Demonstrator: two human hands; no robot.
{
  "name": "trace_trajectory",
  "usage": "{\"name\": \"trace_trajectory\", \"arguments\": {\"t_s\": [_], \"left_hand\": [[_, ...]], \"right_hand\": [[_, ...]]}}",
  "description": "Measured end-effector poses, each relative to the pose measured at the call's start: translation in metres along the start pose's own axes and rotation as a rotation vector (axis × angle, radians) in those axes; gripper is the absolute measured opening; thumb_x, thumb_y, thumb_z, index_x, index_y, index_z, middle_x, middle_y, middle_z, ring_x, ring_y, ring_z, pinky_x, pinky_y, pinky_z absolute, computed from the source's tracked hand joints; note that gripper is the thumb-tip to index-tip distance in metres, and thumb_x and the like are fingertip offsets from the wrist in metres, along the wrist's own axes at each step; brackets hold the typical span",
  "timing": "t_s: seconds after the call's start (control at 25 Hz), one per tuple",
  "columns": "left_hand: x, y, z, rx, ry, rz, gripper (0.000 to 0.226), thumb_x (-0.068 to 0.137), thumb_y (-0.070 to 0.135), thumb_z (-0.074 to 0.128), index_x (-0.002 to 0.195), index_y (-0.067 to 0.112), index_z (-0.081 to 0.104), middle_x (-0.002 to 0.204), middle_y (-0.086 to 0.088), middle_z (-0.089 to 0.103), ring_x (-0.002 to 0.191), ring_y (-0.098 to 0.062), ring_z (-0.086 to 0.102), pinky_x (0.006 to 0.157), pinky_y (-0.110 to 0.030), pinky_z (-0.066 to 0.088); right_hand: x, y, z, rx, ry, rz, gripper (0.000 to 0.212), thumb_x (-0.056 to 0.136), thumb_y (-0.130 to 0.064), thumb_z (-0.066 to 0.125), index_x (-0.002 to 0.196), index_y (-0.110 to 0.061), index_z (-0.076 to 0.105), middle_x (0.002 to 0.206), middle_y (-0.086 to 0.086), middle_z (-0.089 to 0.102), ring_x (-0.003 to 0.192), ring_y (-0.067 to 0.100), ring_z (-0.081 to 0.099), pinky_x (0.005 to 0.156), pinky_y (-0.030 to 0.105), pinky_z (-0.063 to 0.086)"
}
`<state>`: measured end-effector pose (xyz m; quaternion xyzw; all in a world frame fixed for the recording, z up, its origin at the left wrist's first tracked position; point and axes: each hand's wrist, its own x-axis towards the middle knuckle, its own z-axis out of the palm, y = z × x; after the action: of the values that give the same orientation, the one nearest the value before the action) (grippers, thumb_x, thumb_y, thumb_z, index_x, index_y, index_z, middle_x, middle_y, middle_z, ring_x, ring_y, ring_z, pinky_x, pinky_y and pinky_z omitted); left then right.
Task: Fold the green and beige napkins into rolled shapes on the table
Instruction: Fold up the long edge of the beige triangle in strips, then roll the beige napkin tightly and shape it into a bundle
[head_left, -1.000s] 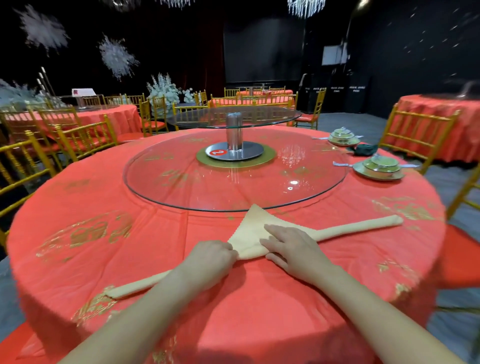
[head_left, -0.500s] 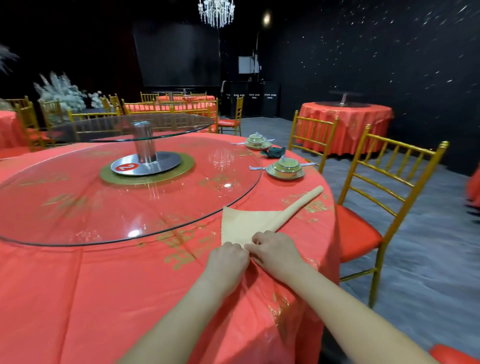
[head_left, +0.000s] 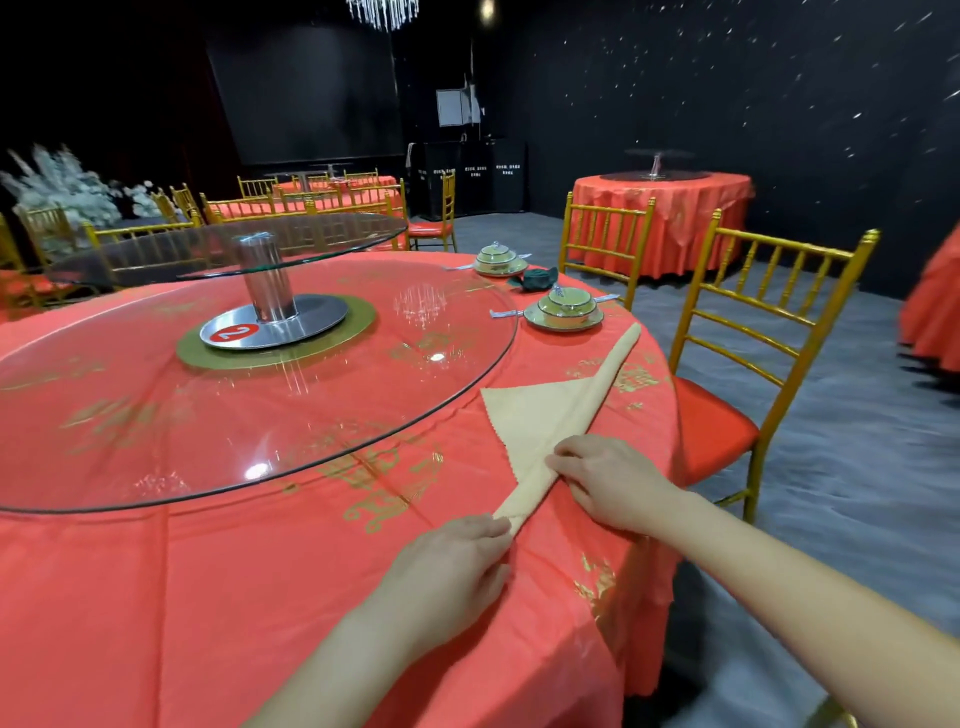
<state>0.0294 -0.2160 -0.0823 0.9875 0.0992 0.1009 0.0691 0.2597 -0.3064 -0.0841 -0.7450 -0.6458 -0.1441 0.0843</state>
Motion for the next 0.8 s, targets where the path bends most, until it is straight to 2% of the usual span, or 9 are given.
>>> {"name": "trace_trajectory", "arguments": {"t_s": [0.08,0.16,0.24,0.32,0.44,0.56,0.64,0.68,0.8], "left_hand": [[-0.007,0.000,-0.002,-0.085,0.021,0.027,0.076,0.075,0.053,0.011,0.128,0.020,0.054,0.145,0.010,0.043,0.136,-0.006,0.033,0.109,-0.018,0.026],[-0.009,0.000,-0.002,-0.200,0.025,0.079,0.068,0.080,0.049,0.021,0.122,0.013,0.060,0.139,0.002,0.051,0.130,-0.004,0.036,0.104,-0.006,0.019],[-0.015,-0.005,-0.005,-0.299,0.025,0.055,0.058,0.083,0.044,0.031,0.116,0.011,0.066,0.131,0.000,0.058,0.123,-0.002,0.042,0.100,-0.002,0.023],[-0.026,-0.020,-0.011,-0.344,0.014,-0.004,0.051,0.083,0.038,0.034,0.114,0.017,0.068,0.127,0.004,0.060,0.119,-0.002,0.050,0.098,-0.006,0.032],[-0.041,-0.044,-0.016,-0.184,-0.030,0.052,0.060,0.077,0.035,0.020,0.116,0.030,0.065,0.130,0.007,0.059,0.123,-0.013,0.051,0.101,-0.023,0.038],[-0.044,-0.052,-0.016,-0.167,-0.094,0.049,0.051,0.080,0.043,0.021,0.124,0.048,0.045,0.135,0.009,0.054,0.126,-0.013,0.047,0.103,-0.026,0.037],[-0.042,-0.055,-0.015,-0.193,-0.142,0.045,0.046,0.079,0.050,0.024,0.124,0.061,0.029,0.136,0.012,0.051,0.125,-0.009,0.044,0.103,-0.026,0.035],[-0.040,-0.056,-0.015,-0.196,-0.177,0.038,0.046,0.077,0.054,0.026,0.122,0.065,0.027,0.137,0.013,0.049,0.126,-0.006,0.042,0.104,-0.027,0.035],[-0.038,-0.059,-0.014,-0.248,-0.215,0.009,0.048,0.070,0.065,0.034,0.117,0.066,0.043,0.137,0.018,0.045,0.127,-0.002,0.038,0.106,-0.030,0.031]], "right_hand": [[-0.020,-0.035,0.000,0.095,0.083,-0.050,0.037,0.075,-0.025,0.047,0.107,-0.020,0.066,0.103,0.001,0.066,0.091,0.023,0.065,0.074,0.034,0.055],[-0.037,-0.069,0.003,0.183,0.112,-0.084,0.037,0.077,-0.028,0.045,0.106,-0.022,0.066,0.102,-0.003,0.065,0.091,0.018,0.064,0.076,0.031,0.054],[-0.042,-0.087,0.002,0.251,0.086,-0.035,0.042,0.076,-0.026,0.040,0.109,-0.020,0.065,0.104,-0.003,0.064,0.094,0.019,0.063,0.079,0.034,0.055],[-0.041,-0.093,0.001,0.231,0.081,0.012,0.044,0.074,-0.025,0.038,0.111,-0.022,0.063,0.101,-0.003,0.064,0.091,0.021,0.064,0.078,0.037,0.055],[-0.042,-0.105,-0.003,0.155,0.104,0.028,0.031,0.078,-0.035,0.042,0.100,-0.030,0.062,0.089,-0.004,0.063,0.075,0.020,0.064,0.074,0.039,0.055],[-0.043,-0.117,-0.006,0.100,0.154,0.039,0.029,0.076,-0.049,0.042,0.086,-0.033,0.064,0.085,-0.008,0.062,0.075,0.012,0.065,0.085,0.041,0.053],[-0.042,-0.125,-0.008,0.096,0.195,-0.025,0.025,0.078,-0.050,0.046,0.082,-0.033,0.065,0.083,-0.012,0.061,0.079,0.009,0.063,0.094,0.034,0.043],[-0.042,-0.129,-0.008,0.117,0.220,-0.058,0.023,0.079,-0.049,0.049,0.081,-0.032,0.065,0.082,-0.013,0.060,0.078,0.008,0.062,0.095,0.033,0.038],[-0.046,-0.143,-0.006,0.211,0.245,-0.023,0.024,0.077,-0.057,0.052,0.081,-0.035,0.062,0.078,-0.016,0.058,0.075,0.006,0.061,0.103,0.042,0.034]]}}
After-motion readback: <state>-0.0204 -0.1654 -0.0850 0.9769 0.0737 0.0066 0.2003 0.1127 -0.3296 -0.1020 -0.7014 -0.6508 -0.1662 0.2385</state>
